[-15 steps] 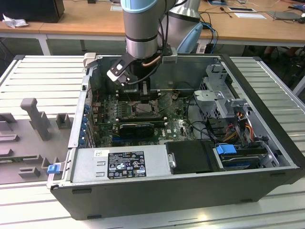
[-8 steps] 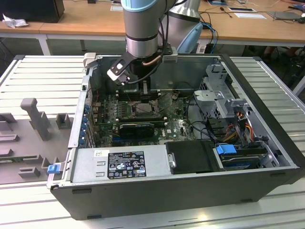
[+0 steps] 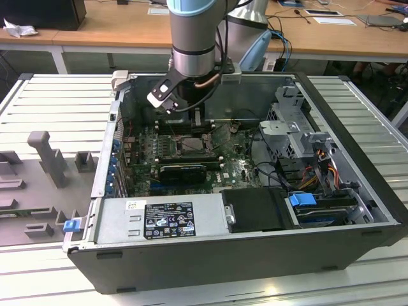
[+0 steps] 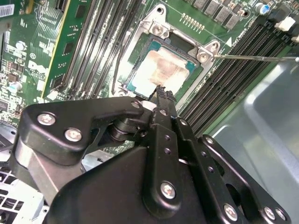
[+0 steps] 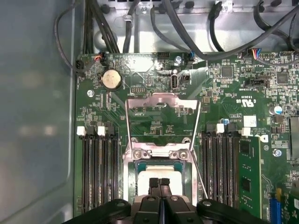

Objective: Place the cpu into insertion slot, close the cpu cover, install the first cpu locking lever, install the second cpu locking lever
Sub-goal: 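Close the cpu cover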

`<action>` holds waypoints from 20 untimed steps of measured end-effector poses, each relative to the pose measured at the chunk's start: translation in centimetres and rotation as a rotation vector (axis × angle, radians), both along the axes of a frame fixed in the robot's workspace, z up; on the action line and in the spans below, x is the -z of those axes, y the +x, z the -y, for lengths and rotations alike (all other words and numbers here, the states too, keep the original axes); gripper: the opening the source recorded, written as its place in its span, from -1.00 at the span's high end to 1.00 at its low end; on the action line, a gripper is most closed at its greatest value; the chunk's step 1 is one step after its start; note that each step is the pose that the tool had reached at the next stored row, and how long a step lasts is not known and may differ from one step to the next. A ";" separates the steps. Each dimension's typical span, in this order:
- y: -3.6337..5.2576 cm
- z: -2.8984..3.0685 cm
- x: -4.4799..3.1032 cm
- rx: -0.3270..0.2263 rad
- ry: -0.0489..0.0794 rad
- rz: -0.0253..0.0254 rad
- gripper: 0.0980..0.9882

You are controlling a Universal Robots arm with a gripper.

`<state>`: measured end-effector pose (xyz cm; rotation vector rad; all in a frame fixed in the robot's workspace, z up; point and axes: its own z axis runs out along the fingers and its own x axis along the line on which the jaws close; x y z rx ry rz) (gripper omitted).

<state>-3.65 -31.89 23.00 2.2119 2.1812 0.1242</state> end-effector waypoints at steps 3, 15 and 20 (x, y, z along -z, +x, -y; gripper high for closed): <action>0.23 0.00 0.00 0.000 0.000 -0.0008 0.98; 0.27 -0.01 -0.83 0.000 0.000 -0.0009 0.98; 0.31 -0.03 -2.21 0.000 0.000 -0.0008 0.98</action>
